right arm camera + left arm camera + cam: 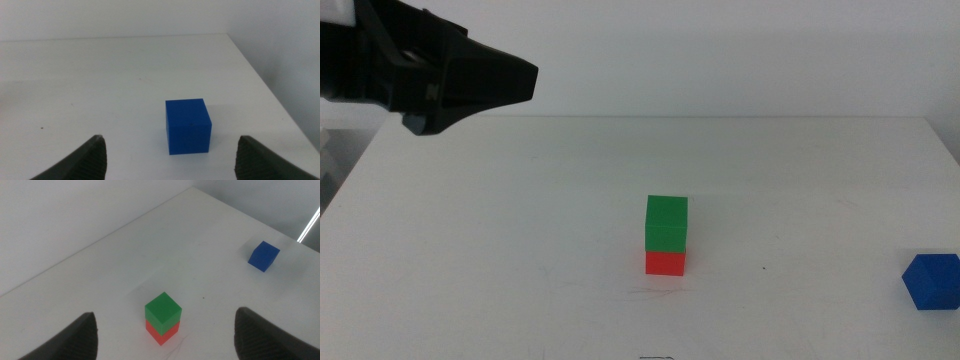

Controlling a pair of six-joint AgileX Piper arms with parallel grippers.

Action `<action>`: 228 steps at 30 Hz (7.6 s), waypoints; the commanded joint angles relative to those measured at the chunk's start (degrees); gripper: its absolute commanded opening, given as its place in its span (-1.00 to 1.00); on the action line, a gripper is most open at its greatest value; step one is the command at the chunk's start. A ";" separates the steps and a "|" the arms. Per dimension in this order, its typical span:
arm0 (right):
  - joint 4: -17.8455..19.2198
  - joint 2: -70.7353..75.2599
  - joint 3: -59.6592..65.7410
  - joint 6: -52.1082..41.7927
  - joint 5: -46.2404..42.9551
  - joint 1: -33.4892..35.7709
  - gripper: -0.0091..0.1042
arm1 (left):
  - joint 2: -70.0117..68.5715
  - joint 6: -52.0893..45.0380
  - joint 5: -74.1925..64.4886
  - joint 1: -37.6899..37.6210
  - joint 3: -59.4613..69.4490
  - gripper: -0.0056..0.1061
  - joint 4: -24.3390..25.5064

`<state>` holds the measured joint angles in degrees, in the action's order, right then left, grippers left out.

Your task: Stack red cubes first, then green, then blue cubes in a specific spot.

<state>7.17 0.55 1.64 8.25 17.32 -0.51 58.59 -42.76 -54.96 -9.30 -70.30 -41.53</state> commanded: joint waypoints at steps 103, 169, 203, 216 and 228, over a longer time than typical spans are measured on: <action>2.67 -91.94 -79.18 4.48 55.96 5.00 -0.86 | -0.67 0.25 2.93 0.16 -1.48 0.77 -3.15; 2.87 -115.19 -112.58 36.52 53.41 42.75 -0.75 | -0.67 0.25 2.93 0.16 -1.48 0.77 -3.14; 6.48 -106.64 -112.58 32.69 52.71 41.53 0.32 | -0.67 0.25 2.93 0.16 -1.48 0.77 -3.14; 5.38 -84.76 -102.46 15.64 47.61 28.01 0.32 | -0.67 0.25 2.93 0.16 -1.48 0.77 -3.14; -5.83 -64.77 -79.18 0.32 25.99 6.90 0.32 | -0.67 0.25 2.93 0.16 -1.48 0.77 -3.14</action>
<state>2.14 -65.43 -76.91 10.10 48.50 7.13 58.59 -42.76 -54.77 -9.30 -70.30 -41.67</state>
